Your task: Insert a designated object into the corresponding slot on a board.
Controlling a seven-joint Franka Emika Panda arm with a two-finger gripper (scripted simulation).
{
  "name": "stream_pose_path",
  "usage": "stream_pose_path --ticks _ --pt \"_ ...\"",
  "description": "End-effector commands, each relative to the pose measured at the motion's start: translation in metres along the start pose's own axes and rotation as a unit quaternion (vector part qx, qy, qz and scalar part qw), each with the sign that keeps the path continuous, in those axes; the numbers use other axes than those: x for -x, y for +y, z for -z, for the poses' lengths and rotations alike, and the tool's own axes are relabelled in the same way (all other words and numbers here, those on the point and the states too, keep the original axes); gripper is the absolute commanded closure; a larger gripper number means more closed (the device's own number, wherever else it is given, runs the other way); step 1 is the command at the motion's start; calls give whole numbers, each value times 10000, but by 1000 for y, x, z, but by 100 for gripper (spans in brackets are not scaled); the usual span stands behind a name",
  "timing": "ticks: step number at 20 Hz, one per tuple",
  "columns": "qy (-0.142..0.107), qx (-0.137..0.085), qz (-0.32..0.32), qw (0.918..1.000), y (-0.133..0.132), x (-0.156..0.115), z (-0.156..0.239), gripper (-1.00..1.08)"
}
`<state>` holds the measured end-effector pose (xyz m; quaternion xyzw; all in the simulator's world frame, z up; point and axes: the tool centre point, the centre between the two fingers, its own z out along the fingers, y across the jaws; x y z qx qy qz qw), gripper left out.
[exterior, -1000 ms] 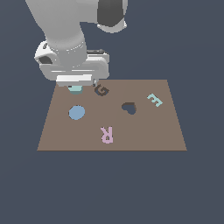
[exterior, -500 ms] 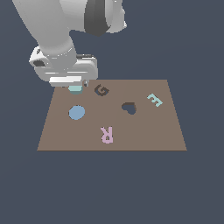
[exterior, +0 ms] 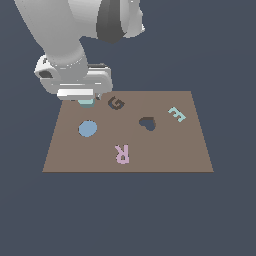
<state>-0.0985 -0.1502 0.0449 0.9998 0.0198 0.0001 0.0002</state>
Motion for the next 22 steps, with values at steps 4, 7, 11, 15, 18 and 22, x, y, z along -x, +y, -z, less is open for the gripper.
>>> stream_pose_path --ticks 4,7,11,15,18,22 --pt "-3 -2 3 10000 -1 0 -14 -92" --pt "-3 -2 3 10000 -1 0 -15 108" --pt "-3 -2 3 10000 -1 0 -15 108" --pt "-3 -2 3 10000 -1 0 -15 108" --pt "-1 -1 0 10000 -1 0 -14 108" --pt "0 0 82 10000 -1 -2 -14 108"
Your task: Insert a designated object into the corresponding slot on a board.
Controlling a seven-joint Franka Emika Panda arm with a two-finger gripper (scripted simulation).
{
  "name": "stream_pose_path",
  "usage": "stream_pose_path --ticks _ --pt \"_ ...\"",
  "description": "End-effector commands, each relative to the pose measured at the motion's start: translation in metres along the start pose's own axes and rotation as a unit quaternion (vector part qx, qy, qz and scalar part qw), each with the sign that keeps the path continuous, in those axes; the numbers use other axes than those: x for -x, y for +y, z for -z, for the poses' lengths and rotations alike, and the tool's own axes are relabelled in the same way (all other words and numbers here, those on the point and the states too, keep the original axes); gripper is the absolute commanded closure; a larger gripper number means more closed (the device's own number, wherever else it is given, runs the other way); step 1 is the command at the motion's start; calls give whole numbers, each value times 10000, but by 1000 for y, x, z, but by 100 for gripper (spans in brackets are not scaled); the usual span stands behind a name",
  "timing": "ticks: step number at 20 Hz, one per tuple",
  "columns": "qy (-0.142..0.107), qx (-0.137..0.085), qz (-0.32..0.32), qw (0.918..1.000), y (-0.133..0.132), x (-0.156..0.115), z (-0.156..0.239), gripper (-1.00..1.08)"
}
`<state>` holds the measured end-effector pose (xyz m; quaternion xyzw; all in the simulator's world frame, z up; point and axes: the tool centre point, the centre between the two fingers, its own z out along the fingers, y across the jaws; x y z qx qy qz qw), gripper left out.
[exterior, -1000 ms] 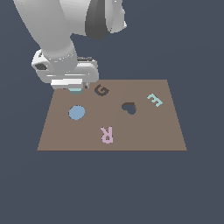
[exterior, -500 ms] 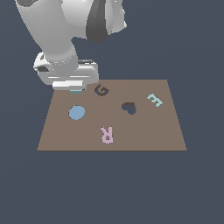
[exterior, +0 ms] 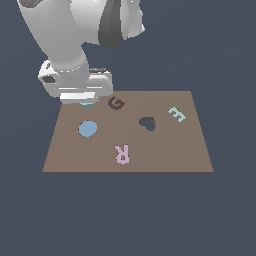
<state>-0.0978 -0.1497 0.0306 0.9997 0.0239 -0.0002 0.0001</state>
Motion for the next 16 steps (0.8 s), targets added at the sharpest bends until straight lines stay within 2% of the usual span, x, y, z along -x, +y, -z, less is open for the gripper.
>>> stream_pose_path --ticks 1,10,13,16 --pt "3 1 87 10000 -1 -3 0 108" --pt "4 4 987 9951 -13 -30 2 108" --pt "5 5 1480 9890 -21 -44 2 108" --pt "6 7 2068 9784 -33 -60 3 108"
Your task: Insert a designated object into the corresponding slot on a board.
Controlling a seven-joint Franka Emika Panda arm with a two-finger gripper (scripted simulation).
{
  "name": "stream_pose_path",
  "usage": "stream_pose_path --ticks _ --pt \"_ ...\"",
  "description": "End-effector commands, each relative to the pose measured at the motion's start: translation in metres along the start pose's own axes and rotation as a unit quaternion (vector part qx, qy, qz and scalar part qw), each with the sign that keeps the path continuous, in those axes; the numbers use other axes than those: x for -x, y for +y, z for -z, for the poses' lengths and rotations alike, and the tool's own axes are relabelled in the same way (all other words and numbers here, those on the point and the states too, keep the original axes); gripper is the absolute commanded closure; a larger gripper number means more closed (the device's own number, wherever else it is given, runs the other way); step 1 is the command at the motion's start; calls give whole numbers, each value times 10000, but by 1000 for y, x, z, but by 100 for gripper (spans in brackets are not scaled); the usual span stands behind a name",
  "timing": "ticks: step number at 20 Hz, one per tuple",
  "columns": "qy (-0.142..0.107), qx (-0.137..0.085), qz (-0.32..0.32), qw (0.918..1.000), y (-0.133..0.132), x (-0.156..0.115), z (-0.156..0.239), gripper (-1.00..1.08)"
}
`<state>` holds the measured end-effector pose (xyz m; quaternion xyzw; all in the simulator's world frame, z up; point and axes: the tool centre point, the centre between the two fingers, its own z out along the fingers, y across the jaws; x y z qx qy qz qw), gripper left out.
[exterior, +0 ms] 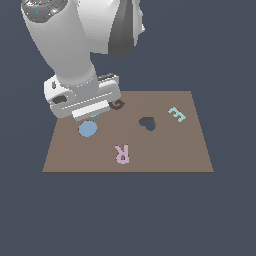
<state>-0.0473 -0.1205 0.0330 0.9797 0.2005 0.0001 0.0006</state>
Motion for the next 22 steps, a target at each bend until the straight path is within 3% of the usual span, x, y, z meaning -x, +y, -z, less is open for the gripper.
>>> stream_pose_path --ticks 1,5,9,16,22 --pt "3 2 526 9986 -6 -17 1 108" --pt "5 4 1517 9884 -22 -45 2 108" --pt "6 6 2512 9679 -44 -71 4 108" --pt "8 6 4058 9140 -90 -101 6 108" --pt "8 5 4985 8669 -124 -110 7 108"
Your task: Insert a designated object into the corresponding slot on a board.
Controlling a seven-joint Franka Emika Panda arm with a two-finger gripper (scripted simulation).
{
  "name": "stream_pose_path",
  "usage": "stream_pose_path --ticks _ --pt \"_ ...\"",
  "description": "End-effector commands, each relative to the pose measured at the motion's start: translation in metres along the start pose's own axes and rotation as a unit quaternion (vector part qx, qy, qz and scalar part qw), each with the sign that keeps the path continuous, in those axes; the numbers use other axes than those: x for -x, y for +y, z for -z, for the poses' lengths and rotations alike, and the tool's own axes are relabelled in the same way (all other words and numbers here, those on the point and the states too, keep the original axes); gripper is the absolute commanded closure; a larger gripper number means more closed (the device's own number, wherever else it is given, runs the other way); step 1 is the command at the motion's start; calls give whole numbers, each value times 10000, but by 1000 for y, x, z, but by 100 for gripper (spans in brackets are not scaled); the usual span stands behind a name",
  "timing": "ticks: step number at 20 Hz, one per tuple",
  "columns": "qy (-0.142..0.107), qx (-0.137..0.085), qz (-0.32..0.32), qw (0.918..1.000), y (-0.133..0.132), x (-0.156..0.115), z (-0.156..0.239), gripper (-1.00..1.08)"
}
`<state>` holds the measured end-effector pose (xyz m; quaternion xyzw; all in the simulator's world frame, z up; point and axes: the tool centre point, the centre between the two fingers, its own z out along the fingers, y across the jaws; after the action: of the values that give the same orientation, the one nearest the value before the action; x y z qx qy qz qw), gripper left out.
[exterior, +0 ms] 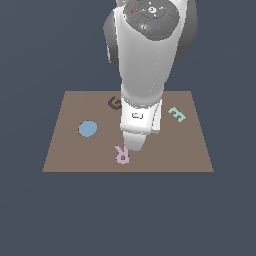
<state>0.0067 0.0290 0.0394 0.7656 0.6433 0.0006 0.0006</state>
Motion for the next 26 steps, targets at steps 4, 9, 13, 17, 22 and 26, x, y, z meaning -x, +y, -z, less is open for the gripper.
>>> stream_pose_path --ticks 4,9,13,17,22,26 --pt "-1 1 726 9974 -10 -22 1 108" --pt "0 -1 1071 9942 -16 -32 1 108" --pt "0 -2 1142 9935 -18 -33 1 108" --pt "-3 -6 1131 9936 -18 -33 -4 108" --pt "-6 -7 1142 9935 -19 -33 -9 -92" --pt "-6 -7 1142 9935 -19 -33 -9 -92"
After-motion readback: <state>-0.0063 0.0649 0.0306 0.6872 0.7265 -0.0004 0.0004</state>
